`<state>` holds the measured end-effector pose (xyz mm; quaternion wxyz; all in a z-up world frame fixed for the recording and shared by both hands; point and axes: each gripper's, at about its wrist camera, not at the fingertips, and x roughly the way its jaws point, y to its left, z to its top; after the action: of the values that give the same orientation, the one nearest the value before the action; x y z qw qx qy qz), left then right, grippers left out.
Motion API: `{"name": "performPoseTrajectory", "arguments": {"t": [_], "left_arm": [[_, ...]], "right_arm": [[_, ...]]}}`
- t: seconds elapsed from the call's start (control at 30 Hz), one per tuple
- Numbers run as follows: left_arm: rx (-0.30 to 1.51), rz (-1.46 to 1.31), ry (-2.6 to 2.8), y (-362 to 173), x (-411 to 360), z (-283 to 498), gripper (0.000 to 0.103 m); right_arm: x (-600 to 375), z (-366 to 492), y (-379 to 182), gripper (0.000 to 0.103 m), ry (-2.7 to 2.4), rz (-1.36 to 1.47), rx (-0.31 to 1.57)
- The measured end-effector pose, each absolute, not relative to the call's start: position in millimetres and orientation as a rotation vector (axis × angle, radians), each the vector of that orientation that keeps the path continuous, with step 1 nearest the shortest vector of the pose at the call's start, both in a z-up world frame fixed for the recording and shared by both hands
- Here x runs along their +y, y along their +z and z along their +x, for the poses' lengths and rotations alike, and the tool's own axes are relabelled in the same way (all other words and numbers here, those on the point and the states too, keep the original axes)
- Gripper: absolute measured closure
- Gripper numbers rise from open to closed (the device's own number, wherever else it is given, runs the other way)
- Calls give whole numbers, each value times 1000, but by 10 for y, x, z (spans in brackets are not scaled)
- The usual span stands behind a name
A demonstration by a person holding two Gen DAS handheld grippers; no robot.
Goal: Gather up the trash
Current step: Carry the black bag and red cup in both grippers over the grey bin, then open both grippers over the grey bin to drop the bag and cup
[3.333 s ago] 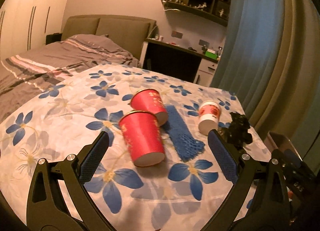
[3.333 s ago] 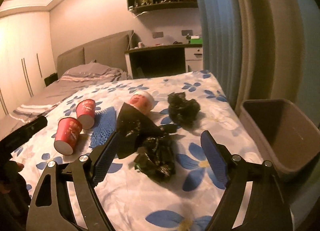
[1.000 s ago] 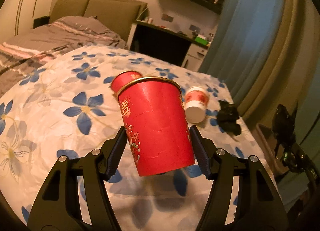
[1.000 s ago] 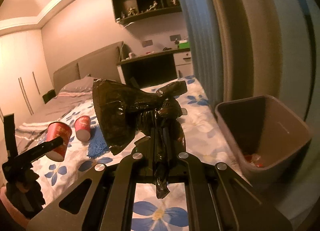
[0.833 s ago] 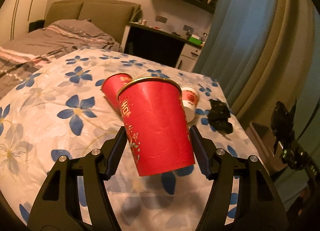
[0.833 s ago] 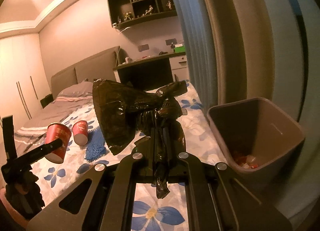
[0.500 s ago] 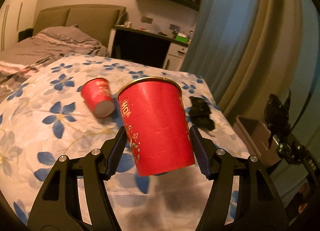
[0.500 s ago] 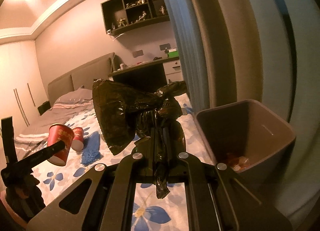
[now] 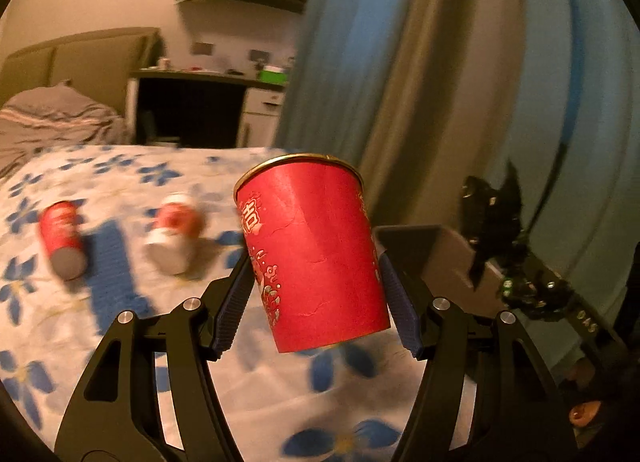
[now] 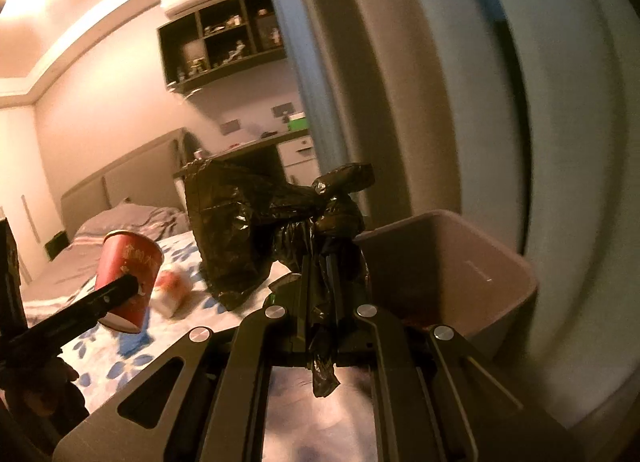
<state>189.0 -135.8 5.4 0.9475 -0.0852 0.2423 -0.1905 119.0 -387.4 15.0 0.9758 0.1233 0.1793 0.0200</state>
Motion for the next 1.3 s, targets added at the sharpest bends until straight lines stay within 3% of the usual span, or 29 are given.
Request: {"name": "performPoseTrajectory", "arguments": {"t": [0.57,1.3], "left_arm": [[423,-130,-598,105,-2328,2167,40],[441,-116,-664,-50,-2640,2342,40]], "right_arm": [[-4418,1462,-55,96,-96,271,391],[-4416,1750,-111,95,-126,266,411]]}}
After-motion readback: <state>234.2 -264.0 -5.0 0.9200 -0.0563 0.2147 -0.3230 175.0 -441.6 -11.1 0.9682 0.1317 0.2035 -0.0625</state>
